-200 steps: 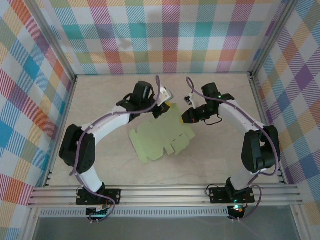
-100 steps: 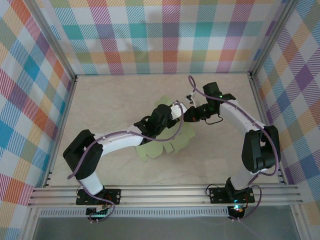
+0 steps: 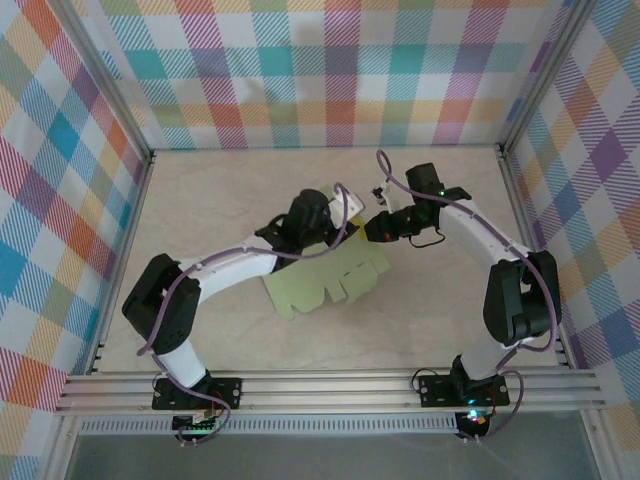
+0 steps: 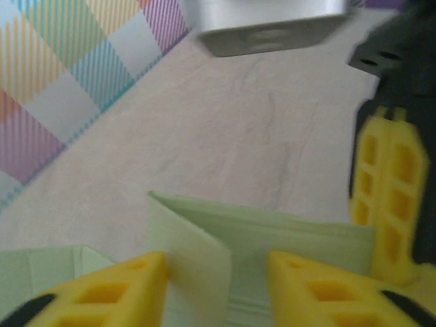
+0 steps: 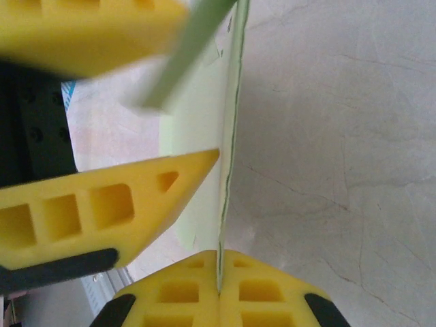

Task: Fold the paper box

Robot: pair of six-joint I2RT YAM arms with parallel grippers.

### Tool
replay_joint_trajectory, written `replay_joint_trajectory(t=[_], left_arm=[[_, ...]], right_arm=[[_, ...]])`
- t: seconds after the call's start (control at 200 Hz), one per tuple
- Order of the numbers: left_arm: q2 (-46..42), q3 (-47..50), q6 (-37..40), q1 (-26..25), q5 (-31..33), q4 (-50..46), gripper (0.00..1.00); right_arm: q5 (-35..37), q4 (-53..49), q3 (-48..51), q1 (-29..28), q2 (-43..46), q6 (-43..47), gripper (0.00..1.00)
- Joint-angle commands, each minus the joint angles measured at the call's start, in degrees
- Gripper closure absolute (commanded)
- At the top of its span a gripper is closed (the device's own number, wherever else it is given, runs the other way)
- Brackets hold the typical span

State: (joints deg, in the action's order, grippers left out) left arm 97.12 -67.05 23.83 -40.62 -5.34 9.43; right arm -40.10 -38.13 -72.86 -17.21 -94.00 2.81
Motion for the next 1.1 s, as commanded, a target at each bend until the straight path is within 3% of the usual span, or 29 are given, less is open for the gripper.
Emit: replay_joint_trajectory(t=[0.0, 0.115, 0.205, 0.33, 0.615, 0.995, 1.095], left_arm=[[-2.1, -2.6, -3.7, 4.3, -16.7, -6.1, 0.47], [-3.0, -3.8, -5.0, 9.6, -27.8, -9.2, 0.26], [-2.9, -6.3, -2.2, 13.6, -33.9, -16.6, 0.18], [-2.4, -8.3, 2.3, 18.9, -39.9, -24.8, 0.16], [-2.1, -9.0, 11.8, 29.1, -46.9, -42.0, 0.20], [5.4, -13.0, 14.9, 29.9, -48.6, -47.0, 0.33], [6.4, -13.0, 12.5, 29.9, -49.9, -43.8, 0.43]], right_arm=[[-1.0, 1.2, -0.4, -0.2, 2.5, 2.4, 1.00], [-0.3, -0.2, -0.3, 0.0, 2.8, 5.1, 1.00], [-0.3, -0.9, -0.2, 0.2, 3.1, 6.5, 1.00], [-1.5, -2.3, -0.7, 0.4, 3.0, 8.3, 1.00], [-3.0, -7.1, -3.7, 1.2, 2.0, 11.7, 1.00], [-6.8, -10.1, -6.5, 1.3, 0.6, 12.5, 1.00], [-7.9, -11.2, -6.7, 1.3, 0.6, 12.8, 1.00]])
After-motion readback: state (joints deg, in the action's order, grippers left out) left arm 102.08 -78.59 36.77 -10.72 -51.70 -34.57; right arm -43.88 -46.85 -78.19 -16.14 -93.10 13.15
